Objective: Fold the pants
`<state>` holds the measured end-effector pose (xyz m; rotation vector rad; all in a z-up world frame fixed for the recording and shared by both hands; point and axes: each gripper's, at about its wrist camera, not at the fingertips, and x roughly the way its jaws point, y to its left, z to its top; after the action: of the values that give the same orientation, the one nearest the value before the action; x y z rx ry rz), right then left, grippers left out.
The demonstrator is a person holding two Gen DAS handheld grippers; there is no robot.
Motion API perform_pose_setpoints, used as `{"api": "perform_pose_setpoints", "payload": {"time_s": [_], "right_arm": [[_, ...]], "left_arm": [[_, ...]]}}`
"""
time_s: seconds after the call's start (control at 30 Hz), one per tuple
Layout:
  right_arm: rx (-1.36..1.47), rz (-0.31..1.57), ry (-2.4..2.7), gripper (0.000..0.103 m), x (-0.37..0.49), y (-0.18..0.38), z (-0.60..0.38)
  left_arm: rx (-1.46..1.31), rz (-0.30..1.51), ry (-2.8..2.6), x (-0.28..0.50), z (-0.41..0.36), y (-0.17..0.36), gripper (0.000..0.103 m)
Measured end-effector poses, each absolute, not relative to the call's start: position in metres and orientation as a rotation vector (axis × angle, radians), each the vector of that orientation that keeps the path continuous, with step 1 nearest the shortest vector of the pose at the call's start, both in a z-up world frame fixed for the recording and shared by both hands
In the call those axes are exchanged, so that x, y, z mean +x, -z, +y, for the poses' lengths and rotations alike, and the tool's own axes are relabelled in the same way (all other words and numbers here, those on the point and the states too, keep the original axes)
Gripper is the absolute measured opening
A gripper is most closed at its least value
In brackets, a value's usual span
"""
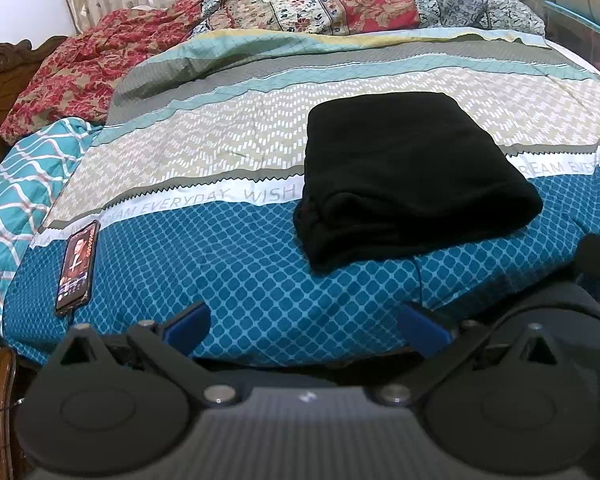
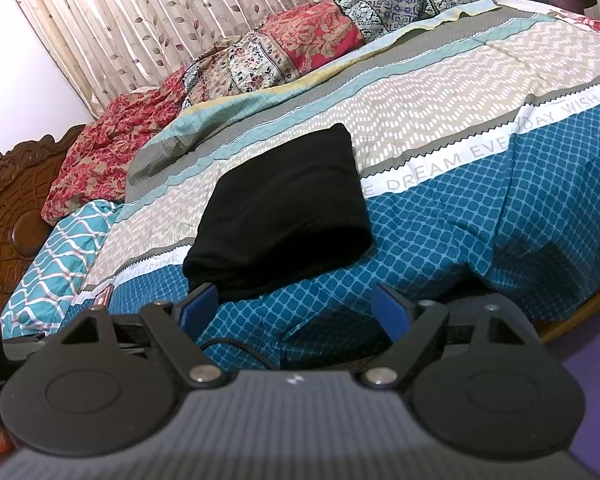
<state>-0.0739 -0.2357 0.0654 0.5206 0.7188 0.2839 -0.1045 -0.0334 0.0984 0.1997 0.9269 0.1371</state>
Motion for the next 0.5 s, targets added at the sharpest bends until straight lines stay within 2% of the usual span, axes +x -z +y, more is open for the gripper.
{"api": "perform_pose_setpoints", "payload": {"time_s": [0.5], "right_arm": [[0.526, 0.719, -0.290, 0.086, -0.0746, -0.0659, -0.2342]], "left_arm": [[0.195, 0.920, -0.144, -0.1058, -0.0308, -0.1000, 0.103]]}}
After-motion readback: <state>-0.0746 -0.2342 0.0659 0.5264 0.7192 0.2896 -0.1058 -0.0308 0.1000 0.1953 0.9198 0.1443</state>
